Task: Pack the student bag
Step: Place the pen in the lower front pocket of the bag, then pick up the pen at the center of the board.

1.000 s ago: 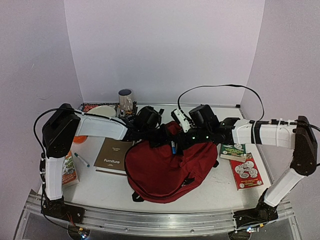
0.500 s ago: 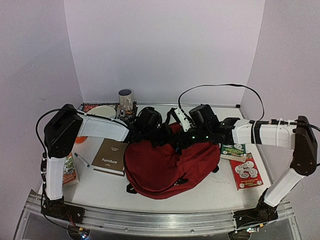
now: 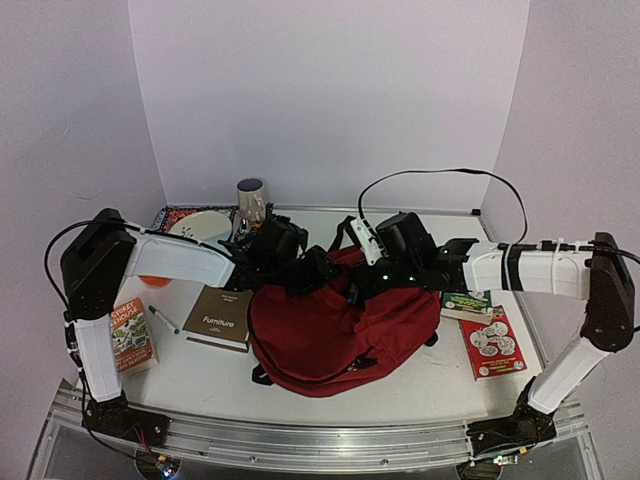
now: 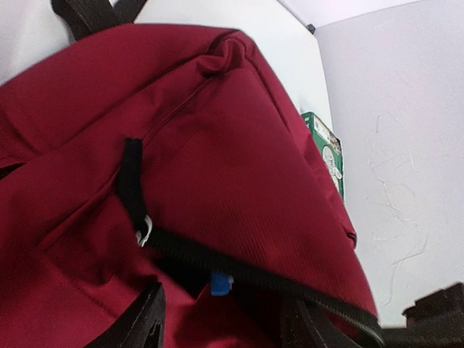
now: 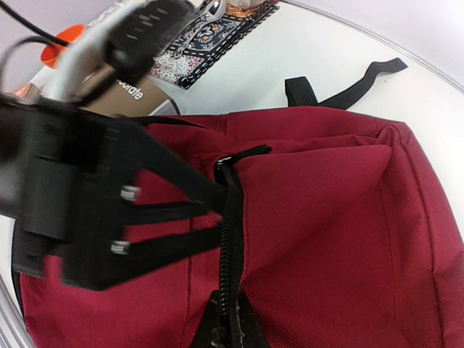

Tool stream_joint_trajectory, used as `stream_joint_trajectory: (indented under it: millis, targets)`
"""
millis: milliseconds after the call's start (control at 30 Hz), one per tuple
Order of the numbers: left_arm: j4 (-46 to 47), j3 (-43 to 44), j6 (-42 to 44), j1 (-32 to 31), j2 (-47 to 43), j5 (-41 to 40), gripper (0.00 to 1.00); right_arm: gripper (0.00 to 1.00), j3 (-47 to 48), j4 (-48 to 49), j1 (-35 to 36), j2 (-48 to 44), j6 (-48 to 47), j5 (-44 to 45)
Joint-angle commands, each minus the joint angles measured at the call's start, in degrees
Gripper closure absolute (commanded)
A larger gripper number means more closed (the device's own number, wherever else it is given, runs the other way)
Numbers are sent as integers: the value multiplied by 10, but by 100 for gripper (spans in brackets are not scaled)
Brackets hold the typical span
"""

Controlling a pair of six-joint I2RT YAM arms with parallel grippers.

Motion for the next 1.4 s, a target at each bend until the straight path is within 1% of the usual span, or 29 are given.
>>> stream_joint_trajectory:
  millis: [0, 200, 300, 433, 567, 733, 800, 933, 1067, 1200, 1367]
  targets:
    - [-27, -32, 47, 4, -88, -42, 41, 100, -8, 12, 4, -19, 10, 33]
    - [-125, -77, 86, 8, -170, -126, 33, 100, -24, 28, 1, -32, 13, 30]
    - [-163, -107, 89, 18, -213, -159, 30, 100, -31, 35, 1, -42, 15, 29]
    - [-181, -164, 70, 54, -273, -177, 27, 100, -40, 49, 0, -55, 12, 25]
    - [-218, -182, 70, 89, -301, -188, 23, 100, -40, 50, -1, -55, 12, 26]
    - [-268, -210, 64, 121, -345, -228, 12, 100, -40, 50, -1, -55, 14, 20]
    - [-309, -215, 58, 139, -353, -250, 7, 100, -40, 51, -1, -54, 14, 18]
    - [-369, -230, 47, 188, -365, -267, 5, 100, -40, 55, -1, -48, 15, 10]
    - [-395, -249, 41, 234, -369, -264, 2, 100, -40, 56, -1, -44, 13, 9]
    - [-401, -257, 50, 288, -350, -237, 3, 100, -42, 56, -1, -47, 11, 11]
    - [-402, -249, 52, 327, -316, -221, 6, 100, -43, 56, -1, -47, 9, 8]
